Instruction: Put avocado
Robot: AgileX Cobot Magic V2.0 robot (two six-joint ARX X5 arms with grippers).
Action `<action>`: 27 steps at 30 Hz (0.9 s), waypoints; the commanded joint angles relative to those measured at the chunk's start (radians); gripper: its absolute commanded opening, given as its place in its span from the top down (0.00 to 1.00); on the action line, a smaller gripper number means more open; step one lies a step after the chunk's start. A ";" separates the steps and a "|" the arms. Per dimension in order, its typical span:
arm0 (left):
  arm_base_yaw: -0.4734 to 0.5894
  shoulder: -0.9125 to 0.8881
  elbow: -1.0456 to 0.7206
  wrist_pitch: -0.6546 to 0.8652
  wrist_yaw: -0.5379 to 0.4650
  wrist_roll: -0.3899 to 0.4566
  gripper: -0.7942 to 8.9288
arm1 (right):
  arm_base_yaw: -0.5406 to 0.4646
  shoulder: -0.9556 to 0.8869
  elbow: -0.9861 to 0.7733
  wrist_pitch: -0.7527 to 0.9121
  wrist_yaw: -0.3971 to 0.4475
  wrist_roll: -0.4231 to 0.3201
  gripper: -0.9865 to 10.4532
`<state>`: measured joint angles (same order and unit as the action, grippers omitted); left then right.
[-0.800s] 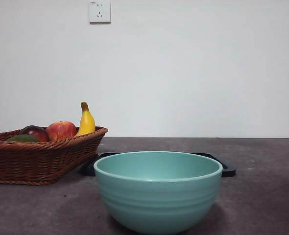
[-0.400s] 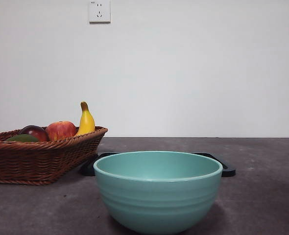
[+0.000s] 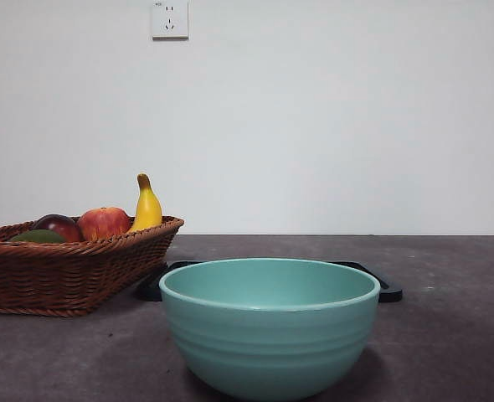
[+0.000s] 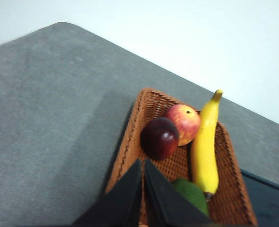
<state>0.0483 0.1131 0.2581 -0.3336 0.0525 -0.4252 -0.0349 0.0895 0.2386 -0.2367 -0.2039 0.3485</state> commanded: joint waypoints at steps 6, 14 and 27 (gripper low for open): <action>0.002 0.221 0.249 -0.152 0.187 0.092 0.91 | 0.000 0.225 0.275 -0.188 -0.188 -0.084 0.91; -0.021 0.449 0.478 -0.378 0.382 0.245 0.91 | 0.068 0.497 0.566 -0.494 -0.330 -0.254 0.91; -0.152 0.598 0.705 -0.770 0.502 0.410 0.91 | 0.444 0.741 0.789 -0.779 -0.318 -0.410 0.91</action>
<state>-0.1013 0.7055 0.9447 -1.1095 0.5499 -0.0380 0.4038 0.8242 1.0077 -1.0195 -0.5217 -0.0387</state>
